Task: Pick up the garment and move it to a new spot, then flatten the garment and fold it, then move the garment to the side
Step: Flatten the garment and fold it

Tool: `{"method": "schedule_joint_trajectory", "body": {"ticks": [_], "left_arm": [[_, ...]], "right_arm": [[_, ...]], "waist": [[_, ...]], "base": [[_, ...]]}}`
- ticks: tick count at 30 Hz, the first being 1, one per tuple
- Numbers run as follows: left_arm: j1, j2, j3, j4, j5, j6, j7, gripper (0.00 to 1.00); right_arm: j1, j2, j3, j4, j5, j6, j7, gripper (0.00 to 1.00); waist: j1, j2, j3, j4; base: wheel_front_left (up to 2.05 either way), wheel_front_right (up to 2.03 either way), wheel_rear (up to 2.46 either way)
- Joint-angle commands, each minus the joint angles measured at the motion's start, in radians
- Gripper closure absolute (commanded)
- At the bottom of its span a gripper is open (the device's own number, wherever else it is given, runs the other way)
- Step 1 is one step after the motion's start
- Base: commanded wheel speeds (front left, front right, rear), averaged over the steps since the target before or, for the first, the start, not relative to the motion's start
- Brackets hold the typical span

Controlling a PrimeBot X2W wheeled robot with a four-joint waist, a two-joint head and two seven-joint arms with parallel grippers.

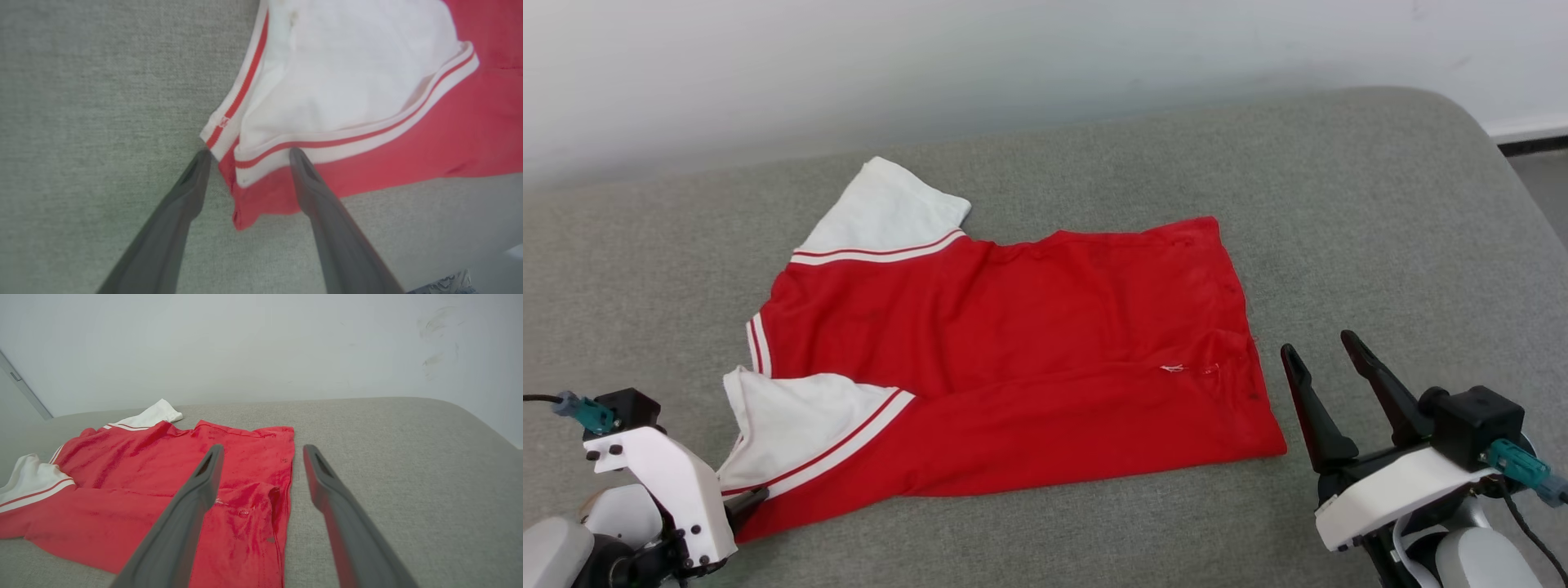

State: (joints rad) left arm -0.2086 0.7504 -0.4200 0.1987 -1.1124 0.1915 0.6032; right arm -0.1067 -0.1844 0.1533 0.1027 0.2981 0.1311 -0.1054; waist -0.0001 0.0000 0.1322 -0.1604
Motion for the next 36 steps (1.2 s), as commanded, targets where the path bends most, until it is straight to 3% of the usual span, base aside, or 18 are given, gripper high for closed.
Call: {"method": "schedule_joint_trajectory", "body": {"ticks": [1,5,6,7,8,9,17,18,24,26,36], "left_arm": [[0.009,0.008,-0.001,-0.004,-0.003,0.010,0.010,0.00],[0.012,-0.027,-0.009,0.013,-0.025,0.007,0.019,0.00],[0.012,-0.047,-0.007,0.018,-0.041,0.000,0.020,0.21],[0.013,-0.062,-0.010,0.022,-0.052,-0.008,0.027,0.53],[0.013,-0.068,-0.015,0.027,-0.053,-0.014,0.028,0.70],[0.010,-0.075,-0.016,0.033,-0.056,-0.021,0.023,1.00],[-0.040,-0.104,-0.009,0.057,-0.039,-0.075,-0.040,1.00],[-0.066,-0.102,0.001,0.043,-0.011,-0.083,-0.090,1.00],[-0.098,-0.112,-0.002,-0.021,0.039,-0.083,-0.155,1.00],[-0.113,-0.113,-0.004,-0.045,0.050,-0.083,-0.163,1.00],[-0.161,-0.138,-0.033,-0.083,0.082,-0.091,-0.169,1.00]], "right_arm": [[-0.017,0.009,0.002,-0.006,-0.004,-0.001,-0.006,0.00],[-0.031,0.012,0.004,-0.002,0.000,-0.001,-0.015,0.00],[-0.034,0.010,0.001,-0.001,0.001,-0.001,-0.017,0.00],[-0.036,0.008,-0.003,-0.001,0.004,-0.001,-0.017,0.00],[-0.040,0.006,-0.008,0.000,0.008,-0.001,-0.013,0.00],[-0.043,0.004,-0.012,-0.001,0.010,-0.001,-0.010,0.00],[-0.059,-0.037,-0.072,-0.001,0.078,-0.001,0.129,0.00],[-0.057,-0.069,-0.103,0.022,0.128,-0.001,0.288,0.00],[-0.071,-0.123,-0.121,0.043,0.205,-0.001,0.651,0.00],[-0.074,-0.113,-0.121,0.038,0.218,-0.001,0.741,0.00],[-0.154,-0.068,-0.093,0.130,0.217,-0.001,0.858,0.00]], "waist": [[0.0001,0.0000,0.050,-0.029],[0.0001,0.0000,0.080,-0.036],[0.0001,0.0000,0.083,-0.035],[0.0001,0.0000,0.085,-0.033],[0.0001,0.0000,0.086,-0.031],[0.0001,0.0000,0.085,-0.028],[0.0001,0.0000,0.057,0.023],[0.0001,0.0000,0.047,0.046],[0.0001,0.0000,0.057,0.098],[0.0001,0.0000,0.066,0.115],[0.0001,0.0000,0.127,0.166]], "base": [[0.00,0.00,0.00],[0.00,0.00,0.00],[0.00,0.00,0.00],[0.00,0.00,0.00],[0.00,0.00,0.00],[0.00,0.00,0.00],[0.00,0.00,0.00],[0.00,0.00,0.00],[0.00,0.00,0.00],[0.00,0.00,0.00],[0.00,0.00,0.00]]}}
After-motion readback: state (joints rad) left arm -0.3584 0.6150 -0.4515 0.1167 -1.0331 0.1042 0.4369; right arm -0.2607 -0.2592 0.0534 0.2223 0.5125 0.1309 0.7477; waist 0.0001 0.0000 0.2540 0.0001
